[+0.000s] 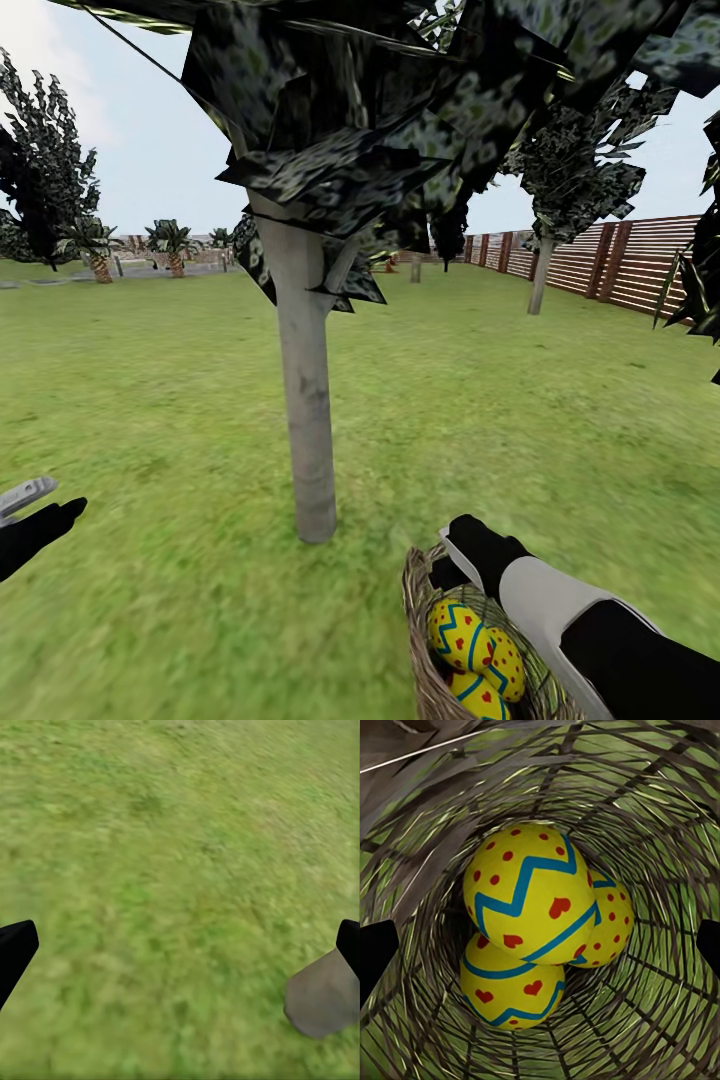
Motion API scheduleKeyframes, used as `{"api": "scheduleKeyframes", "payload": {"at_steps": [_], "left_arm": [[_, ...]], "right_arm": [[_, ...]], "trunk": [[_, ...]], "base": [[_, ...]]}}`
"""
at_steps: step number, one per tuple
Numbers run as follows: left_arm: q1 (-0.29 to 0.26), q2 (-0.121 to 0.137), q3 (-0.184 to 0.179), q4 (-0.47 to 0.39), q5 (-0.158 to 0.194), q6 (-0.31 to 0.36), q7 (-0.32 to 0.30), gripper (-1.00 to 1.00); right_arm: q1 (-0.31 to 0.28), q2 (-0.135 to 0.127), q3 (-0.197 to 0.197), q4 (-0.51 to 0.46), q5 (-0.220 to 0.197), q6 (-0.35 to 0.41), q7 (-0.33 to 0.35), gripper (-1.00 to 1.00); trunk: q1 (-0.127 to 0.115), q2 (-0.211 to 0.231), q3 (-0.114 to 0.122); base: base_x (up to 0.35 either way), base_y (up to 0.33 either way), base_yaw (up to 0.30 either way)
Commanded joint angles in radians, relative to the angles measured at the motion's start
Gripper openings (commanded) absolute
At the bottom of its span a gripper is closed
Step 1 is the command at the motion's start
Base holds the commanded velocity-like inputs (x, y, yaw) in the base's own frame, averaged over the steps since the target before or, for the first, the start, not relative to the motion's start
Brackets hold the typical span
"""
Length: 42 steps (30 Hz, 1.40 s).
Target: Take the three Easter eggs out of the wicker basket on the lawn in the garden, then place them on the lawn next to a single tree (choose any tree) so that all three eggs are next to the same tree and none are left in the basket.
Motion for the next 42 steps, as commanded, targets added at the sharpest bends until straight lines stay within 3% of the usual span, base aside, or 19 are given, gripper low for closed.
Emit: {"api": "scheduleKeyframes", "payload": {"at_steps": [1,16,19,33,39,42], "left_arm": [[-0.001,0.000,0.000,-0.001,0.011,0.002,0.009,1.00],[-0.001,0.000,0.001,-0.001,0.011,0.002,0.008,1.00],[-0.001,-0.001,0.001,-0.001,0.011,0.002,0.008,1.00],[-0.001,0.000,0.001,-0.001,0.011,0.002,0.008,1.00],[-0.001,0.000,0.001,-0.001,0.011,0.002,0.008,1.00],[-0.001,0.000,0.001,-0.001,0.011,0.002,0.008,1.00]], "right_arm": [[-0.001,0.000,0.008,-0.001,-0.010,0.004,-0.003,1.00],[-0.001,-0.003,0.008,-0.002,-0.010,0.003,-0.003,1.00],[-0.001,-0.003,0.008,-0.002,-0.011,0.003,-0.003,1.00],[-0.001,-0.005,0.007,-0.002,-0.013,0.003,-0.004,1.00],[-0.001,-0.006,0.008,-0.002,-0.013,0.003,-0.004,1.00],[-0.001,-0.006,0.007,-0.002,-0.013,0.003,-0.004,1.00]], "trunk": [[0.000,0.000,-0.001],[0.011,-0.021,-0.011],[0.023,-0.042,-0.020],[0.029,-0.046,-0.074],[0.029,-0.046,-0.074],[0.030,-0.046,-0.086]], "base": [[0.003,0.002,0.000],[0.000,0.000,0.000],[0.000,0.000,0.000],[0.000,0.000,0.000],[0.000,0.000,0.000],[0.000,0.000,0.000]]}}
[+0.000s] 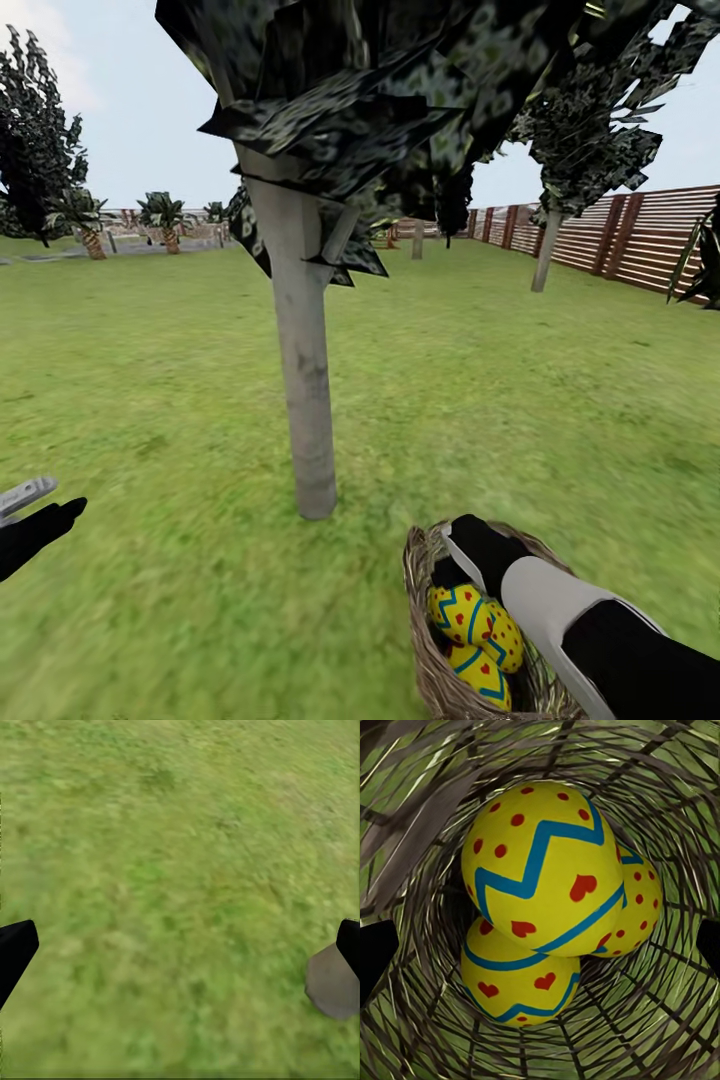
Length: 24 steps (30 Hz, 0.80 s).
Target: Take the three Easter eggs out of the wicker basket on the lawn in the garden, then place them on the lawn next to a single tree (choose any tree) so that all three eggs are next to the same tree and none are left in the basket.
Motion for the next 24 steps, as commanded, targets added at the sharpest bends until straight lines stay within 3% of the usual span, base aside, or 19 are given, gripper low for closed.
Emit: {"api": "scheduleKeyframes", "payload": {"at_steps": [1,7,16,24], "left_arm": [[-0.001,0.000,0.000,-0.001,0.010,0.002,0.009,1.00],[-0.001,0.000,0.000,-0.001,0.010,0.002,0.009,1.00],[-0.001,-0.001,0.000,-0.001,0.010,0.002,0.009,1.00],[-0.001,-0.001,0.000,-0.001,0.010,0.002,0.009,1.00]], "right_arm": [[-0.001,-0.003,0.008,-0.002,-0.010,0.004,-0.003,1.00],[-0.001,-0.016,0.008,-0.002,-0.012,0.003,-0.003,1.00],[-0.002,-0.039,0.006,-0.002,-0.015,0.003,-0.003,1.00],[-0.003,-0.043,-0.038,-0.002,-0.015,0.004,-0.003,1.00]], "trunk": [[0.000,-0.001,-0.005],[0.003,-0.002,-0.028],[0.003,-0.002,-0.028],[0.004,-0.003,-0.036]], "base": [[0.000,0.000,0.000],[0.000,0.000,0.000],[0.000,0.000,0.000],[0.000,0.000,0.000]]}}
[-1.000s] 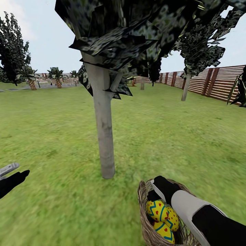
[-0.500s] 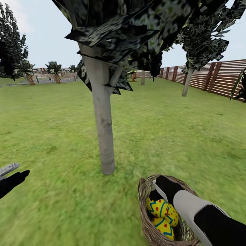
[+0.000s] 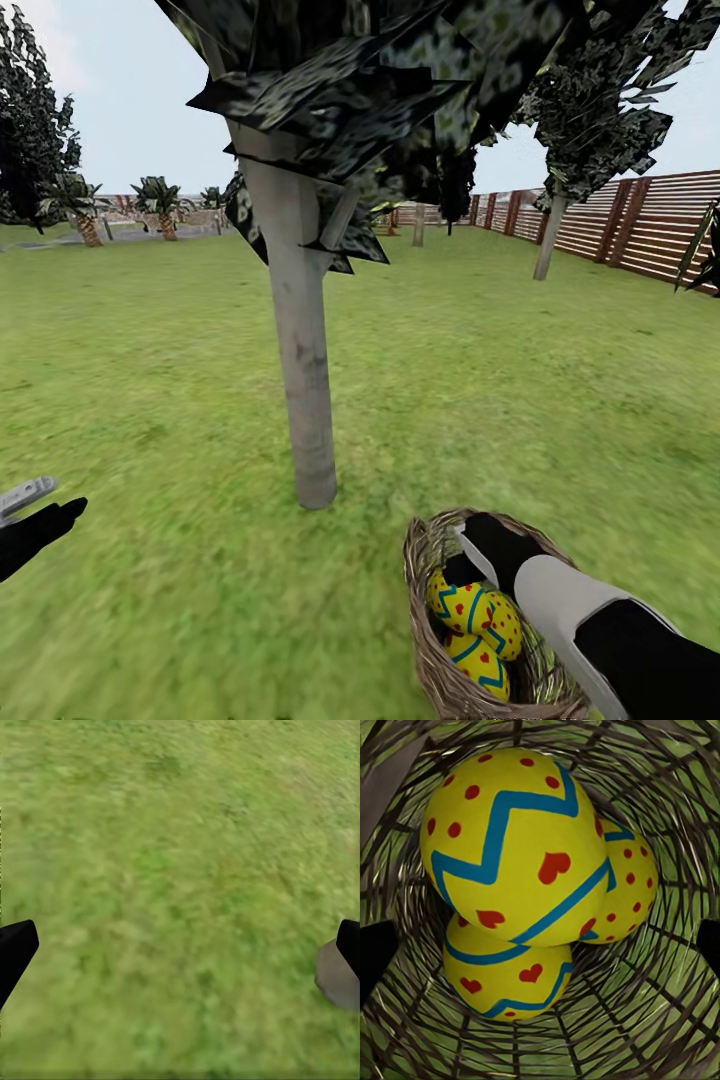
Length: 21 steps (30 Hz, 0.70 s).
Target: Take the three Easter eggs out of the wicker basket on the lawn in the garden, then place them on the lawn next to a single tree (choose any tree) so that all three eggs are next to the same tree and none are left in the basket.
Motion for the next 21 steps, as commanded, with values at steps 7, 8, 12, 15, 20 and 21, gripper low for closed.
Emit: {"api": "scheduleKeyframes", "payload": {"at_steps": [7,8,12,15,20,21], "left_arm": [[-0.001,0.000,0.000,-0.001,0.010,0.002,0.009,1.00],[-0.001,0.000,0.000,-0.001,0.010,0.002,0.009,1.00],[-0.001,0.000,0.000,-0.001,0.010,0.002,0.009,1.00],[-0.001,0.000,0.000,-0.001,0.010,0.002,0.009,1.00],[-0.001,0.000,0.000,-0.001,0.010,0.002,0.009,1.00],[-0.001,0.000,0.000,-0.001,0.010,0.002,0.009,1.00]], "right_arm": [[-0.002,0.001,-0.001,-0.001,-0.010,0.006,-0.003,1.00],[-0.002,0.001,-0.001,-0.001,-0.010,0.006,-0.003,1.00],[-0.002,0.001,-0.003,-0.001,-0.010,0.006,-0.003,1.00],[-0.003,0.000,-0.004,-0.001,-0.011,0.006,-0.003,1.00],[-0.004,-0.001,-0.020,-0.001,-0.011,0.006,-0.001,1.00],[-0.004,-0.001,-0.030,-0.001,-0.011,0.006,-0.001,1.00]], "trunk": [[0.003,-0.002,-0.028],[0.003,-0.002,-0.028],[0.003,-0.002,-0.028],[0.003,-0.002,-0.032],[0.006,-0.004,-0.051],[0.006,-0.004,-0.051]], "base": [[0.000,0.000,0.000],[0.000,0.000,0.000],[0.000,0.000,0.000],[0.000,0.000,0.000],[0.000,0.000,0.000],[0.000,0.000,0.000]]}}
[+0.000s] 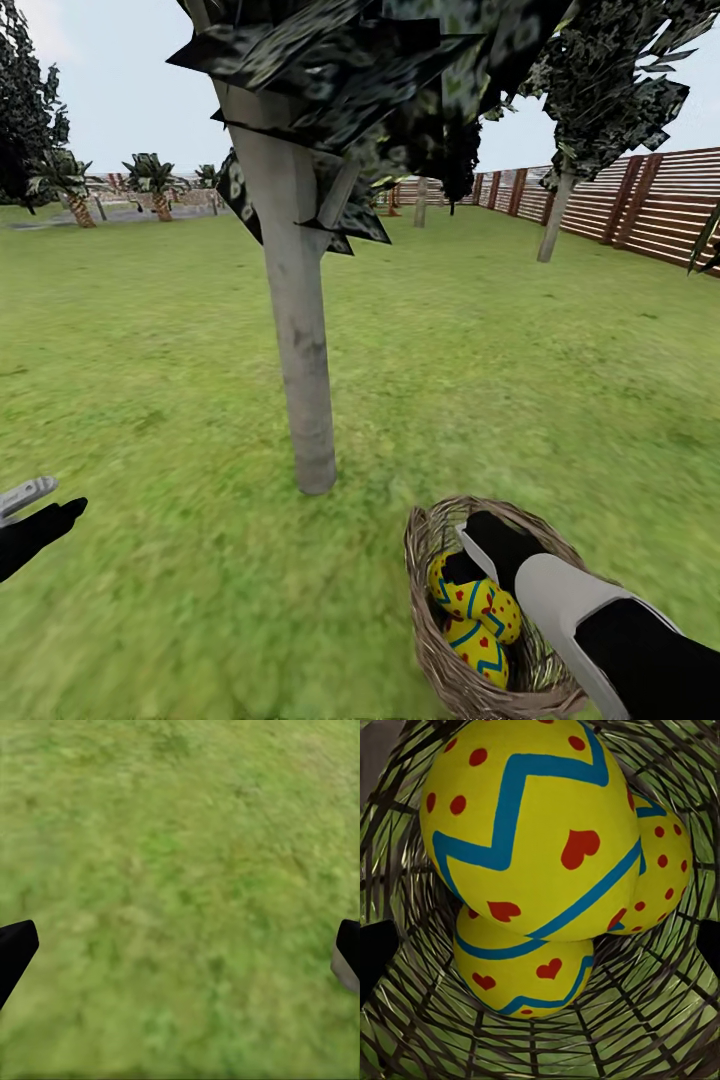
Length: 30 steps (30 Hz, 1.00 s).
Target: Take the three Easter eggs out of the wicker basket on the lawn in the garden, then place them on the lawn next to a single tree (choose any tree) so that all three eggs are next to the same tree and none are left in the basket.
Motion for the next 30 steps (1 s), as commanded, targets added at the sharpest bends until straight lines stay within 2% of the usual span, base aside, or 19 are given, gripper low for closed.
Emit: {"api": "scheduleKeyframes", "payload": {"at_steps": [1,9,19,23,27,30], "left_arm": [[-0.001,0.000,0.000,-0.001,0.011,0.002,0.009,1.00],[-0.001,0.000,0.000,-0.001,0.011,0.002,0.009,1.00],[-0.001,0.000,0.000,-0.001,0.011,0.002,0.010,1.00],[-0.001,0.000,0.001,0.000,0.011,0.002,0.011,1.00],[-0.001,0.000,0.001,0.000,0.011,0.002,0.011,1.00],[-0.001,0.000,0.001,0.000,0.011,0.002,0.011,1.00]], "right_arm": [[-0.001,0.000,0.005,-0.001,-0.009,0.004,-0.003,1.00],[-0.002,-0.001,-0.009,-0.003,-0.009,0.003,-0.003,1.00],[-0.011,0.000,-0.008,-0.015,0.001,0.003,-0.005,1.00],[-0.017,0.000,-0.002,-0.014,0.031,0.005,-0.005,1.00],[-0.020,0.001,-0.001,-0.007,0.072,0.005,-0.005,1.00],[-0.020,0.002,0.000,-0.004,0.088,0.004,-0.005,1.00]], "trunk": [[0.000,0.000,-0.001],[0.000,0.000,-0.001],[0.000,0.000,-0.001],[0.000,0.000,-0.001],[0.002,-0.001,-0.016],[0.002,-0.001,-0.016]], "base": [[0.000,0.000,0.000],[0.000,0.000,0.000],[0.000,0.000,0.000],[0.000,0.000,0.000],[0.000,0.000,0.000],[0.000,0.000,0.000]]}}
